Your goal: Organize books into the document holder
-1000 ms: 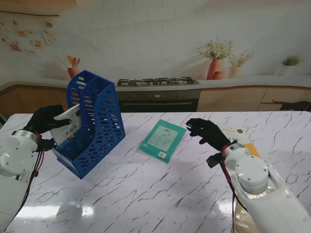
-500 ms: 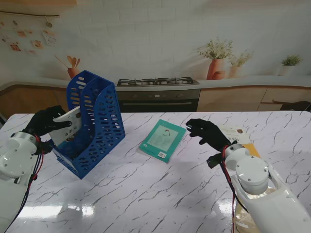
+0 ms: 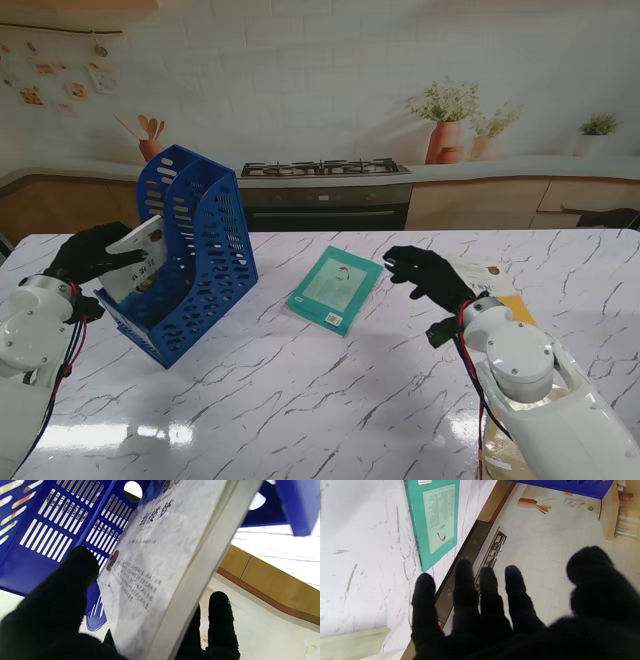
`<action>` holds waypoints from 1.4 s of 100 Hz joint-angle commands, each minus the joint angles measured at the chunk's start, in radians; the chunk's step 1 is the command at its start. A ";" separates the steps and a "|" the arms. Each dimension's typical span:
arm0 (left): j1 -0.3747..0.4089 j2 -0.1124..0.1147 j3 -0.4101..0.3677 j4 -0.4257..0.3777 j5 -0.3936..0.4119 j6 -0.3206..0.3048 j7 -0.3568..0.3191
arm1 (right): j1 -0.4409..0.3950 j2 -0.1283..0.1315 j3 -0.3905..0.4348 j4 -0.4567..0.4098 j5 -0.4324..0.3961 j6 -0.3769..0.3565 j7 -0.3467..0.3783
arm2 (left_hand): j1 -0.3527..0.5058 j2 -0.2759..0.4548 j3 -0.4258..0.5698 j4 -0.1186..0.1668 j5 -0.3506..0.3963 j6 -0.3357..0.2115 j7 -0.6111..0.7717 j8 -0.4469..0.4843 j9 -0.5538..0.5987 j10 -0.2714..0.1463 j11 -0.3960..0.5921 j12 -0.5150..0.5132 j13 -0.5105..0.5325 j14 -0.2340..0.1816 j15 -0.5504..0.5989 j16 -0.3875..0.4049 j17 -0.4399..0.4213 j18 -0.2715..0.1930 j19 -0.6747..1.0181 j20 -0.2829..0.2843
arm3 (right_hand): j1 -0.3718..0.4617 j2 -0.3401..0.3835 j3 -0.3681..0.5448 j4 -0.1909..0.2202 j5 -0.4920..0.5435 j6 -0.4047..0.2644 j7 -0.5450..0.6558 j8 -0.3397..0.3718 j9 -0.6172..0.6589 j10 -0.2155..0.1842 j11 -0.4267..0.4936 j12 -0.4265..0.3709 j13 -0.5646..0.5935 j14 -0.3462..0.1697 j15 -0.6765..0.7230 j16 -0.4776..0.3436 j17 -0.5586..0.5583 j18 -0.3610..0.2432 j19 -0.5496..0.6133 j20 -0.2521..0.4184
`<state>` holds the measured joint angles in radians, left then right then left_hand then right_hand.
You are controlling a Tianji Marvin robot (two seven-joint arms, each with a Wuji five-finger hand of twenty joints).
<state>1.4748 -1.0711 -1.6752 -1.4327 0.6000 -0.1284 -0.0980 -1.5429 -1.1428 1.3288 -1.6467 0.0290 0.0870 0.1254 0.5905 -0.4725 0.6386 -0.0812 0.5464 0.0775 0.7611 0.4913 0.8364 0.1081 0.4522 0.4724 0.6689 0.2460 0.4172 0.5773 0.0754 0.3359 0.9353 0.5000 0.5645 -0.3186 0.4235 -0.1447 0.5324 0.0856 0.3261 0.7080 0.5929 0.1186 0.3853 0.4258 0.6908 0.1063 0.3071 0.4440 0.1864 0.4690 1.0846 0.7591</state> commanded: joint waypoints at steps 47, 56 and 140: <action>0.040 -0.007 -0.035 -0.140 -0.023 0.061 -0.034 | -0.015 -0.006 0.002 -0.002 0.004 -0.009 -0.003 | -0.055 0.075 -0.148 0.018 -0.072 -0.006 -0.174 -0.089 -0.224 0.025 -0.174 -0.085 -0.245 0.042 -0.227 -0.142 -0.164 0.039 -0.436 -0.117 | -0.004 0.006 -0.036 0.065 -0.024 -0.013 -0.007 -0.011 -0.022 -0.025 -0.004 -0.010 -0.014 -0.011 -0.019 -0.011 -0.011 -0.006 -0.008 -0.011; 0.048 -0.009 -0.045 -0.173 -0.029 0.076 -0.032 | -0.015 -0.006 0.002 -0.002 0.004 -0.011 -0.002 | -0.051 0.080 -0.167 0.020 -0.077 -0.007 -0.194 -0.093 -0.237 0.027 -0.186 -0.091 -0.267 0.044 -0.246 -0.159 -0.164 0.035 -0.496 -0.128 | -0.007 0.004 -0.034 0.065 -0.024 -0.014 -0.007 -0.010 -0.020 -0.026 -0.006 -0.011 -0.013 -0.012 -0.021 -0.011 -0.013 -0.003 -0.010 -0.012; 0.117 -0.033 0.004 -0.488 -0.118 0.112 0.010 | -0.040 -0.004 0.027 -0.025 -0.008 -0.029 -0.009 | 0.011 0.175 -0.387 0.030 -0.068 0.002 -0.301 -0.127 -0.247 0.040 -0.229 -0.100 -0.240 0.052 -0.232 -0.129 -0.120 0.069 -0.503 -0.044 | -0.003 0.017 -0.035 0.063 -0.024 -0.010 -0.010 -0.013 -0.022 -0.029 -0.006 -0.008 -0.016 -0.014 -0.021 -0.009 -0.010 -0.011 -0.009 -0.010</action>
<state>1.5999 -1.0958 -1.7012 -1.9009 0.4910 0.0235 -0.0719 -1.5702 -1.1419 1.3563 -1.6620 0.0220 0.0627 0.1214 0.5832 -0.3385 0.2900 -0.0808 0.4967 0.0827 0.4777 0.3818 0.6159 0.1419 0.2446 0.3900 0.4313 0.2917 0.1932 0.4393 -0.0416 0.3850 0.4531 0.4386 0.5647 -0.3170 0.4071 -0.1447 0.5324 0.0856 0.3261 0.7080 0.5928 0.1185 0.3853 0.4257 0.6904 0.1063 0.3057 0.4439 0.1838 0.4690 1.0831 0.7576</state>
